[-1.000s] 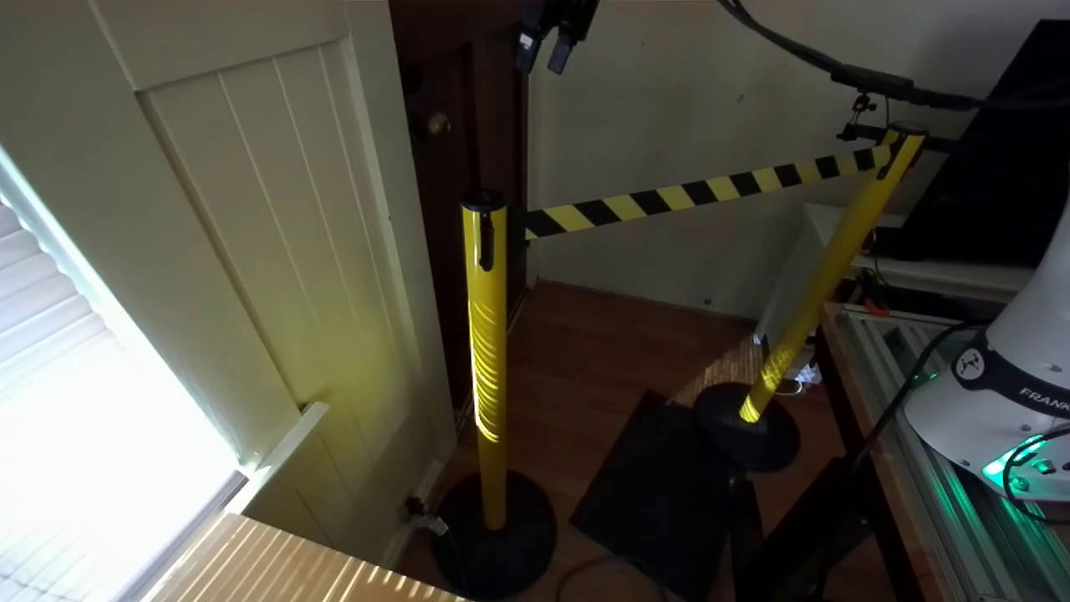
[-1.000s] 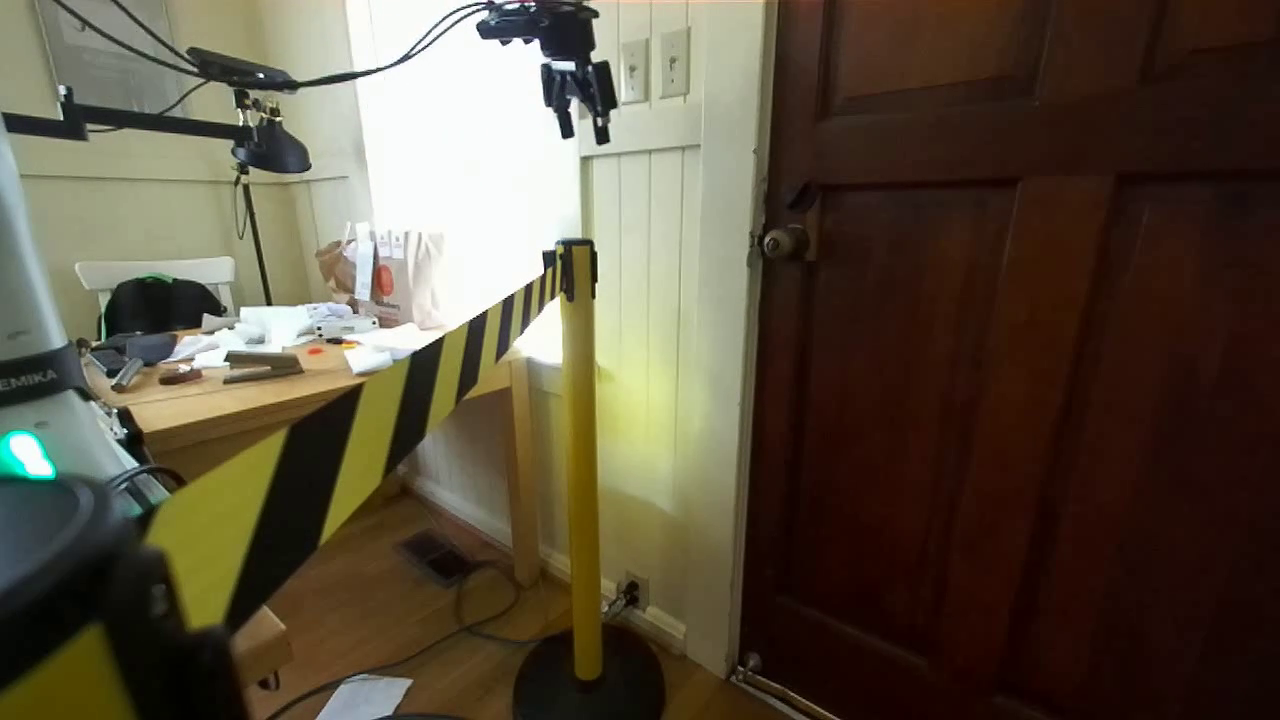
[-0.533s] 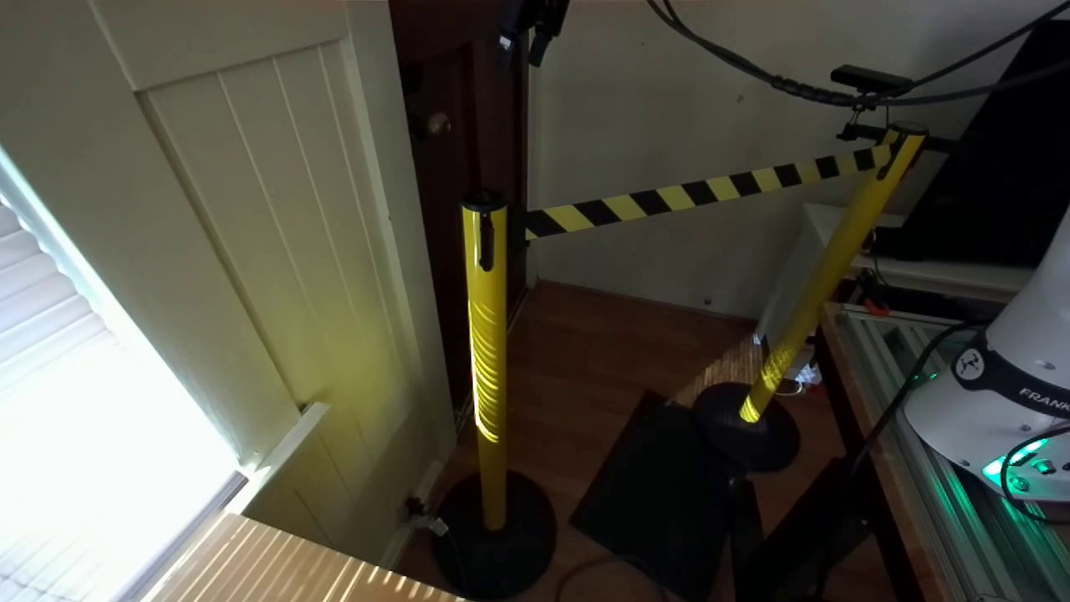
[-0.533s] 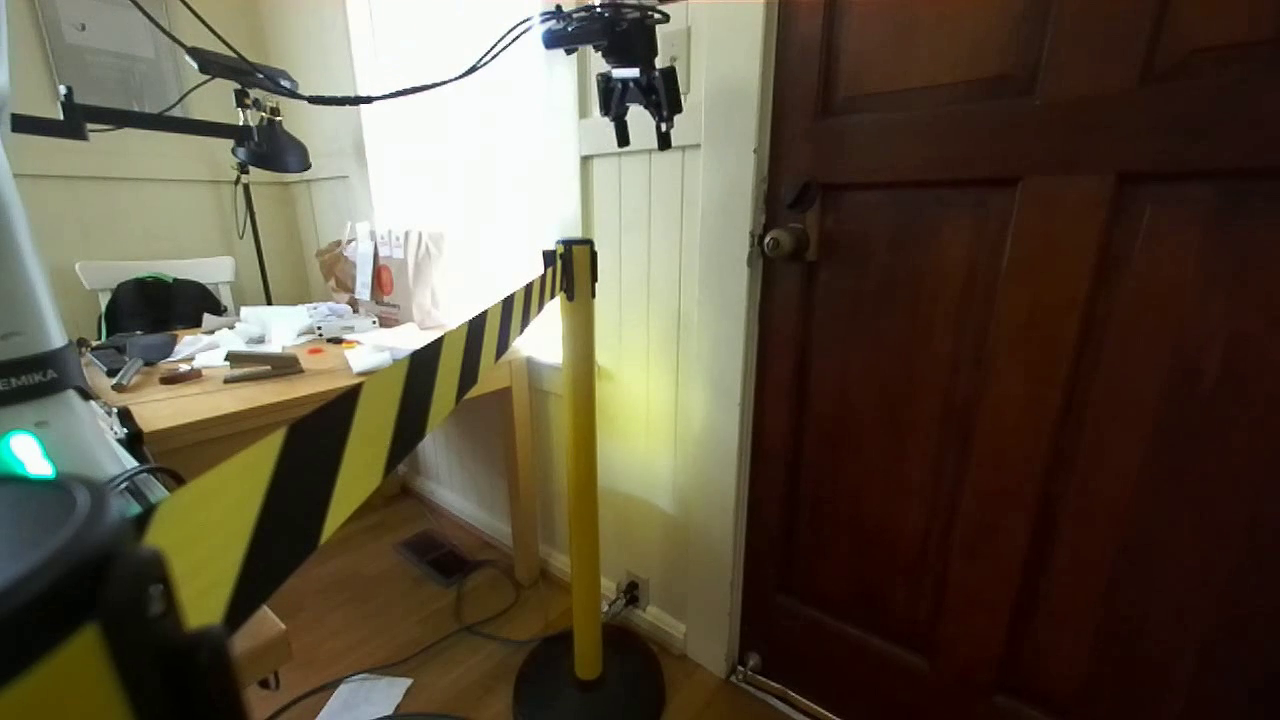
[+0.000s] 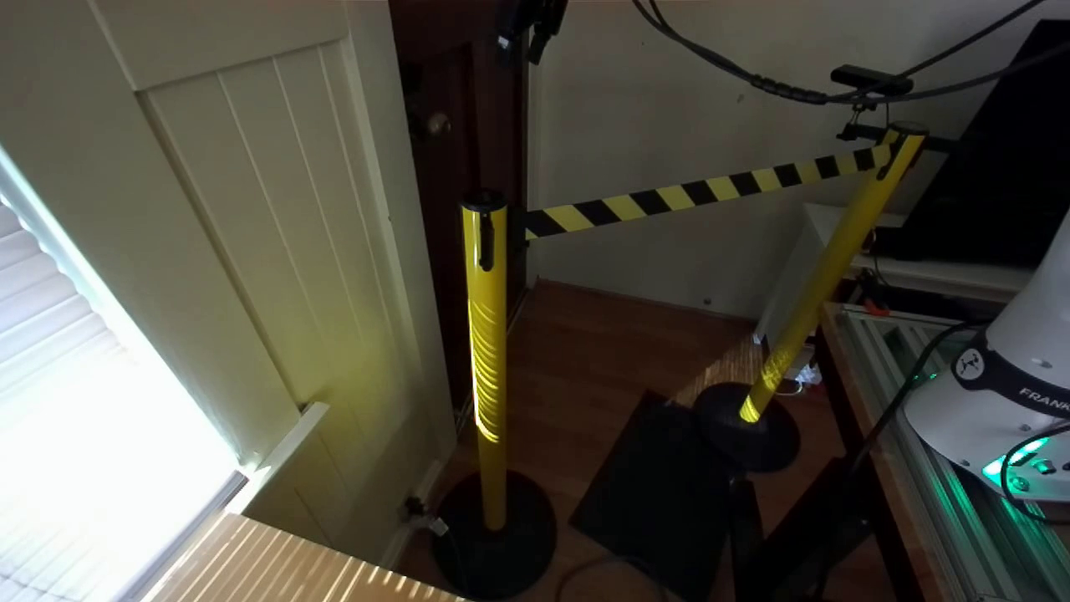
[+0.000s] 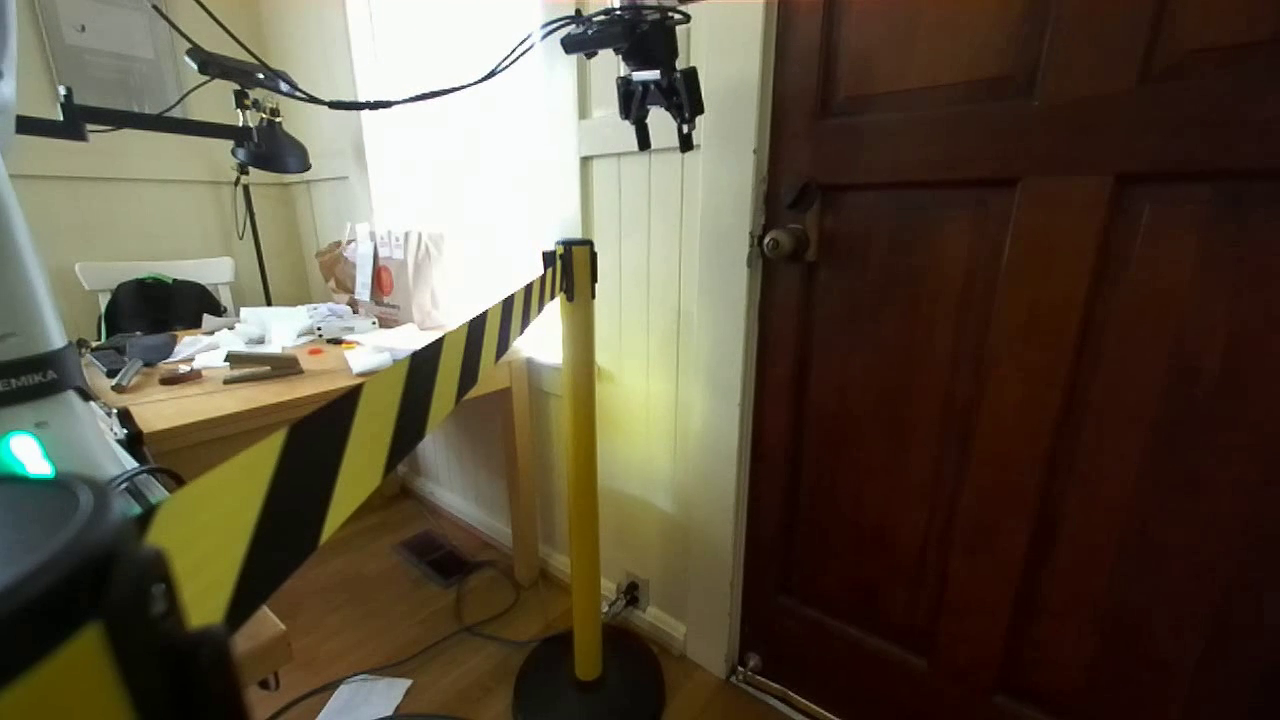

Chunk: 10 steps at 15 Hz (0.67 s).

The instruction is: Turn the door lock to the left

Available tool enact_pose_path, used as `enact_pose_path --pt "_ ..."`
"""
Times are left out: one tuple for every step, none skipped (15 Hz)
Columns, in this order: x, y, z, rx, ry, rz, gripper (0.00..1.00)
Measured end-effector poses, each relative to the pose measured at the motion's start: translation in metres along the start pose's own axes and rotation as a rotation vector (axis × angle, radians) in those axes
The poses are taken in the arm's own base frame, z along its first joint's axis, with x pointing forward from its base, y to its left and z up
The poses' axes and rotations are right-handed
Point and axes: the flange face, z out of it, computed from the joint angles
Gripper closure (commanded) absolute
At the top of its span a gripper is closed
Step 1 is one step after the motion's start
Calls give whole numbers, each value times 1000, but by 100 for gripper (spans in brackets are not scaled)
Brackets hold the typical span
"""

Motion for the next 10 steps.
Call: enact_pose_path --pt "6 11 4 -9 5 11 0" --pt "13 22 8 -14 10 19 0" --pt "20 31 12 -15 15 24 0" --pt "27 39 15 -11 21 23 0" --pt "34 45 17 -4 25 18 0" --pt "41 50 18 3 29 10 0" --pt "48 54 18 6 34 4 0" --pt "54 57 19 10 34 0 0" --pt "59 58 19 18 28 -3 0" --pt "61 60 20 18 28 -3 0"
